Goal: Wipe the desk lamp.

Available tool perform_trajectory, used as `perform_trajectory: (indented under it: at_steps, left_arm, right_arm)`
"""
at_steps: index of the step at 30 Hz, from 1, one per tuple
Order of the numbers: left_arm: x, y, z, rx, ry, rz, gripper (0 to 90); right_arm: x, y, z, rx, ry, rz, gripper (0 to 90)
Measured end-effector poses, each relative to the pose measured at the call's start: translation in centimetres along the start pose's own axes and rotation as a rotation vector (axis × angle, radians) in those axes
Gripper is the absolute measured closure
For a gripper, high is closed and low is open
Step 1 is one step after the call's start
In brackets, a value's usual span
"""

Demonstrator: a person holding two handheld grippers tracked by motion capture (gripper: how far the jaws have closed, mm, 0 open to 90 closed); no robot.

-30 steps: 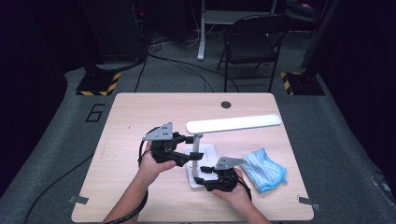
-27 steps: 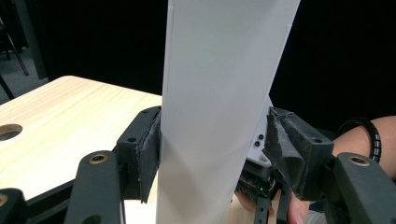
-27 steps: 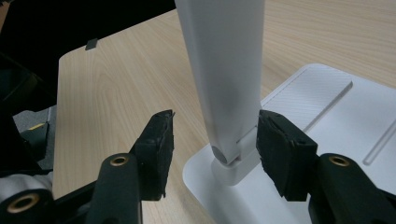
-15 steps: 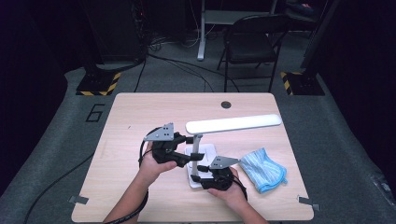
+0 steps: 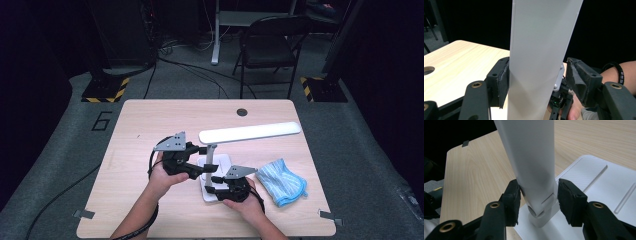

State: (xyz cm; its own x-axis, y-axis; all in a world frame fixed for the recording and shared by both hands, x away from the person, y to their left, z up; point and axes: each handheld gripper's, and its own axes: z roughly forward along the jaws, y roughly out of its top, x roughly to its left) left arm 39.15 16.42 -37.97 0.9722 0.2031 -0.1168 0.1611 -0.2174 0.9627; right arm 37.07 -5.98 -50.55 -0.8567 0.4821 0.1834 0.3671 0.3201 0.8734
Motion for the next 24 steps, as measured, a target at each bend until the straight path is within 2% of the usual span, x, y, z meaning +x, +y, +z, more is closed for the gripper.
perform_trajectory:
  at_steps: [9, 10, 15, 22, 24]
  left_arm:
    - [-0.1, 0.0, 0.0, 0.004, 0.002, 0.004, 37.6]
    - [-0.1, 0.0, 0.0, 0.004, 0.002, 0.004, 37.7]
    - [-0.1, 0.1, 0.0, 0.002, -0.011, 0.001, 39.3]
    - [-0.2, 0.1, 0.0, 0.004, -0.015, -0.001, 41.0]
    - [-0.1, 0.1, 0.0, 0.003, -0.019, -0.002, 40.9]
  right_arm:
    - [-0.2, -0.1, -0.4, 0.006, 0.008, 0.001, 54.5]
    - [-0.2, -0.2, -0.4, 0.007, 0.010, 0.012, 54.9]
    - [-0.3, -0.3, -0.6, 0.003, 0.035, -0.008, 61.1]
    - [-0.4, -0.4, -0.9, -0.005, 0.038, -0.020, 63.0]
    - [-0.4, -0.4, -1.0, -0.001, 0.036, -0.010, 63.0]
